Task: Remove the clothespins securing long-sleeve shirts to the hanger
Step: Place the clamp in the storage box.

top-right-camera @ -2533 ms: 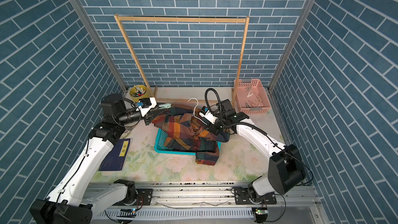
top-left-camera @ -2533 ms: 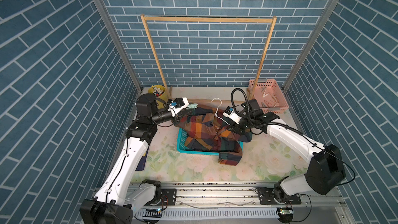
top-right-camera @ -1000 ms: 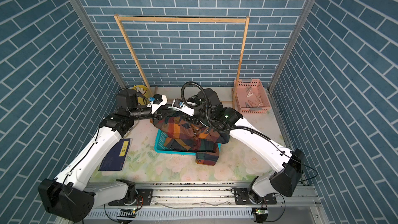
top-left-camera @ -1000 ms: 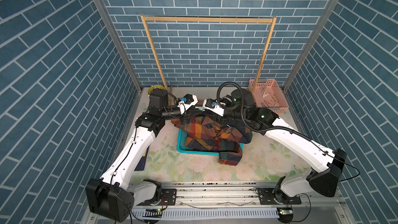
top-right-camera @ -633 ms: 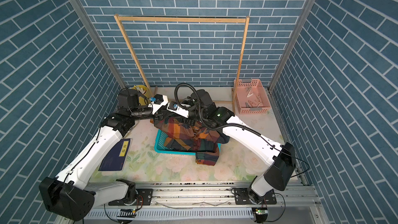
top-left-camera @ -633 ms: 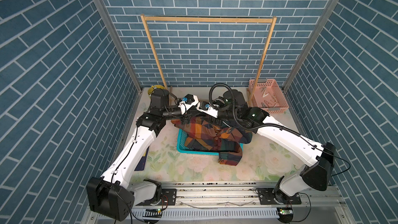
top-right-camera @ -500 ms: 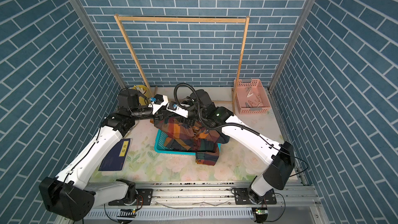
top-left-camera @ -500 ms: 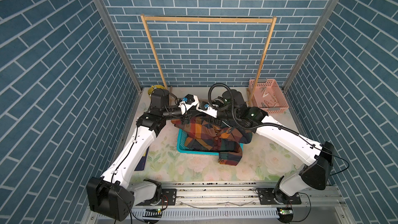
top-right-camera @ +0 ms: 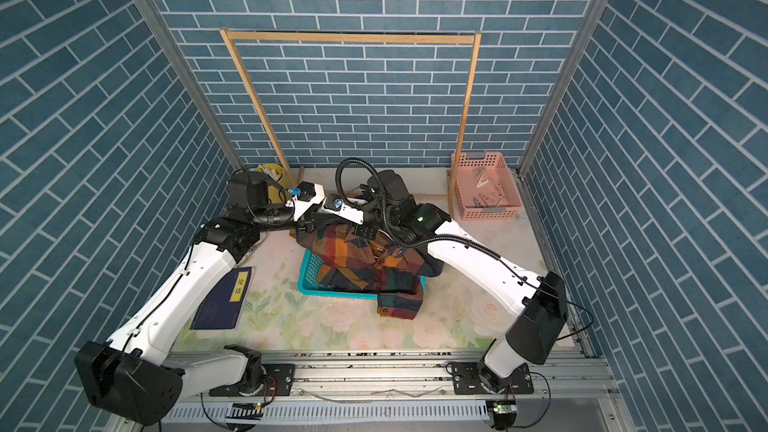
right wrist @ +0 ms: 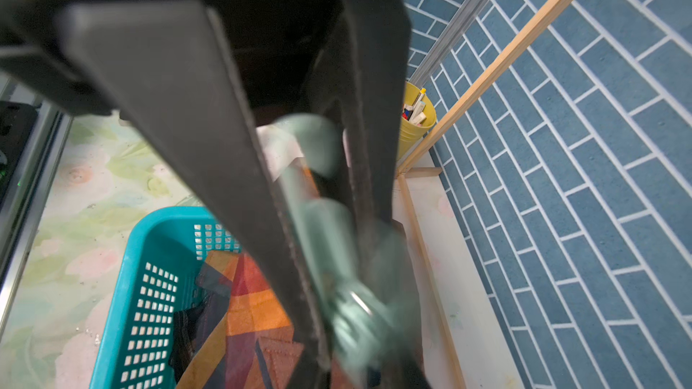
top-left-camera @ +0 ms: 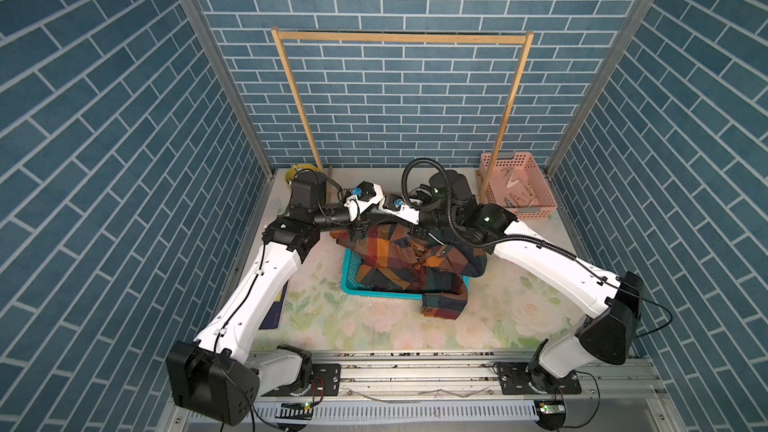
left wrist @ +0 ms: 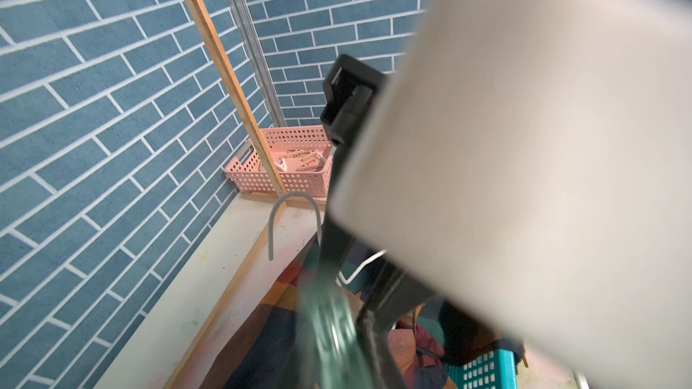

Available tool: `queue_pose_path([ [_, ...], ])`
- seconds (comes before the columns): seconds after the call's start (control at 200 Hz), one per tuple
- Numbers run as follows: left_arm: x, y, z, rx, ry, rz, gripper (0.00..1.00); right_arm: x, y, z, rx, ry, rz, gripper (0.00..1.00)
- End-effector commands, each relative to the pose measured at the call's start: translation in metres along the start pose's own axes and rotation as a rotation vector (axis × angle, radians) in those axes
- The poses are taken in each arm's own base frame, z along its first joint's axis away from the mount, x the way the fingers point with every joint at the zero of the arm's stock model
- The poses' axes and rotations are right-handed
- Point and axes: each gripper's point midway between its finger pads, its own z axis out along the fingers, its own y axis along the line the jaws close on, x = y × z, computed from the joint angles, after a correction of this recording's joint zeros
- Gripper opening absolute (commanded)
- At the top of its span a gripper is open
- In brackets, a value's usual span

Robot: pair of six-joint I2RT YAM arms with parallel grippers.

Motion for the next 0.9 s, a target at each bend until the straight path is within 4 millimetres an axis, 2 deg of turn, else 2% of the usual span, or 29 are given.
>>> queue_pose_path([
  [0.0, -0.002, -0.004, 0.003, 0.034, 0.002, 0.003, 0.0, -0.024, 0.0, -0.001, -0.008, -0.079, -0.012, 0.16],
  [0.13, -0.001, -0.007, 0.003, 0.043, 0.005, 0.01, 0.0, -0.024, 0.0, 0.0, -0.013, -0.077, -0.01, 0.13],
  [0.325, 0.001, -0.011, 0.002, 0.053, 0.01, 0.015, 0.0, -0.029, -0.001, -0.003, -0.011, -0.095, -0.002, 0.0],
  [0.555, 0.003, -0.013, 0.0, 0.041, 0.008, 0.026, 0.0, -0.033, -0.004, -0.009, 0.0, -0.096, 0.005, 0.0],
  [0.76, 0.001, -0.013, -0.003, 0.029, 0.016, 0.03, 0.0, -0.027, -0.003, -0.016, 0.013, -0.077, 0.02, 0.0],
  [0.895, 0.003, -0.013, -0.003, 0.021, 0.025, 0.038, 0.13, -0.025, -0.004, -0.021, 0.031, -0.074, 0.034, 0.0],
])
